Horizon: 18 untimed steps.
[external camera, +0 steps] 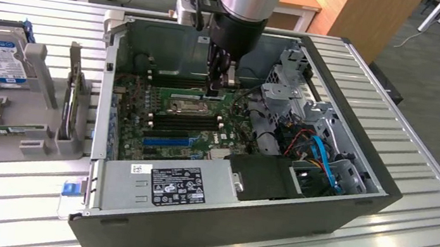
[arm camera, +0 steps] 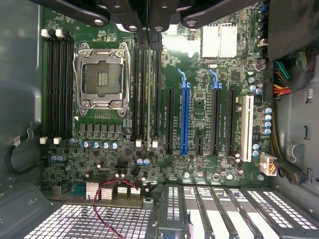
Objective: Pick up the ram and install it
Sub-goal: 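Insert the ram into the slot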
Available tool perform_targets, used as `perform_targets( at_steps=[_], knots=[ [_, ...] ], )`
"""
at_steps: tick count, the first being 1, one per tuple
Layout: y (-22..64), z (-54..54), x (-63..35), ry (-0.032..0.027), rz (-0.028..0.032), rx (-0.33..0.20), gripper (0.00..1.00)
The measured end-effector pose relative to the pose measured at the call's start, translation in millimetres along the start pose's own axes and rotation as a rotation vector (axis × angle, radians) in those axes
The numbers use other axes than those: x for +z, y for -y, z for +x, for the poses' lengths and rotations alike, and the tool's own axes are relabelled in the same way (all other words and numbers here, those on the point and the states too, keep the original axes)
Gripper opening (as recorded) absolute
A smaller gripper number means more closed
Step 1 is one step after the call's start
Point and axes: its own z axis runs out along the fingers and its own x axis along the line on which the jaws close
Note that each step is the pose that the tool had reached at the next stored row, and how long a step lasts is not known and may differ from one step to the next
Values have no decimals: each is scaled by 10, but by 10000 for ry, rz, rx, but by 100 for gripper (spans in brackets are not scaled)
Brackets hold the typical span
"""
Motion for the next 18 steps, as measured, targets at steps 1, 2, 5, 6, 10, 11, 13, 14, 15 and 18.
perform_targets(
  at_steps=[1,2,5,6,10,11,13,14,15,18],
  knots=[
    [0,0,0,1,0,1,11],
    [0,0,0,1,3,1,11],
    [-4,1,-1,20,130,-15,11],
    [-4,1,0,28,178,-29,11],
    [-5,11,-1,35,243,-53,11],
    [-7,14,0,37,244,-53,11],
    [-11,16,0,35,244,-54,11],
    [-12,18,-1,35,244,-54,11],
    [-13,19,-1,34,244,-53,11],
    [-14,19,-1,35,244,-53,11]
  ],
)
